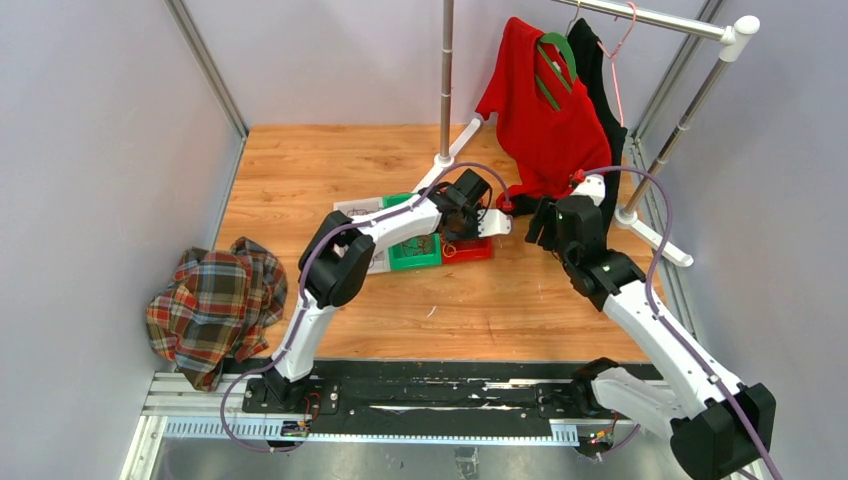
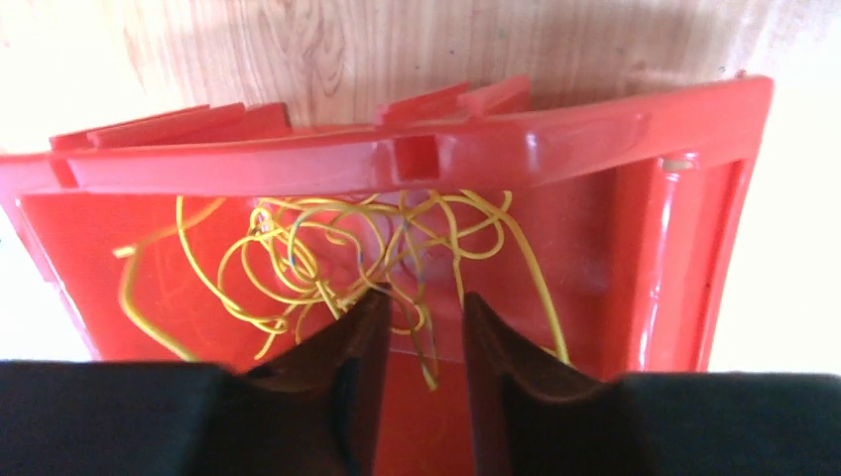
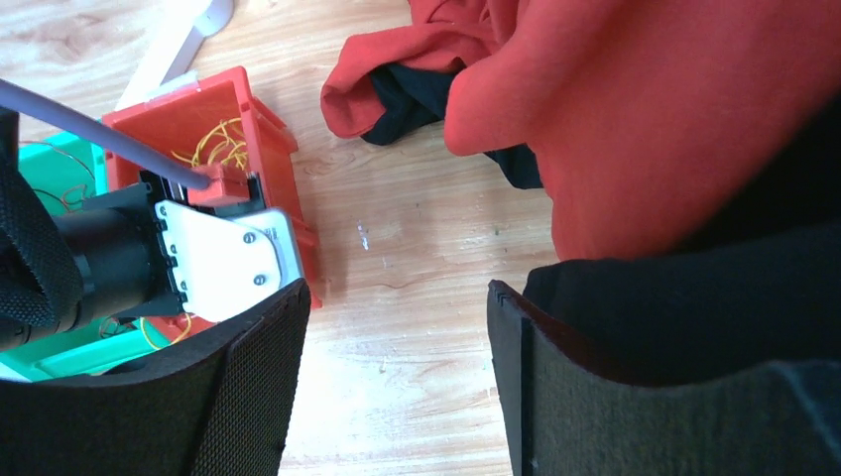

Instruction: Untangle the cables

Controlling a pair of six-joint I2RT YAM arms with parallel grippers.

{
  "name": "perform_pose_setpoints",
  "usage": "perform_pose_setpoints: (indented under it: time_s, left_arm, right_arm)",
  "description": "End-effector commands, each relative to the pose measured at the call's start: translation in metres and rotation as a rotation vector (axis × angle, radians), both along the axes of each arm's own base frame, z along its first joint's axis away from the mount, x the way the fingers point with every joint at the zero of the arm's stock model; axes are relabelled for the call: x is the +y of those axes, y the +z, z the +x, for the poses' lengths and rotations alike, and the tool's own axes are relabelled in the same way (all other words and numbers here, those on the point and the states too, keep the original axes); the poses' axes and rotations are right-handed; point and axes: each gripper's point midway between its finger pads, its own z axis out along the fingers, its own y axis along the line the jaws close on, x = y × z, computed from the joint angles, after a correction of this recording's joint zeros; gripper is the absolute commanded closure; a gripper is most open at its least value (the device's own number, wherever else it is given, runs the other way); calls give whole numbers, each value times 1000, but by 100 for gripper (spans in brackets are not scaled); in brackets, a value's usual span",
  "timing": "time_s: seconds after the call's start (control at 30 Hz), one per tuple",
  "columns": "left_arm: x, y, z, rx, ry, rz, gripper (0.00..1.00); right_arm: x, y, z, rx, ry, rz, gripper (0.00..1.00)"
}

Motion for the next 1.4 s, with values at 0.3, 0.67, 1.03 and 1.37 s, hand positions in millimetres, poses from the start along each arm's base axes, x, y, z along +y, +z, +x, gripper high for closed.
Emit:
perform_pose_setpoints:
  time_s: [0.3,0.67,1.03,1.37]
  left_arm:
    - [8,132,-43,120,5,-208,1]
    - [38,283,-84,71,131,-444,2]
    - [161,304,-83,32,458,-522,2]
    - [264,245,-98,-77,660,-619,2]
  right_arm:
    - [-11,22,-7,-59,-19,94,33]
    - [-10,17,-7,-41,15,56,29]
    - [-2,-1,-9,15,71,44,28]
    - [-23,-37,-20,44,-17,-41,28]
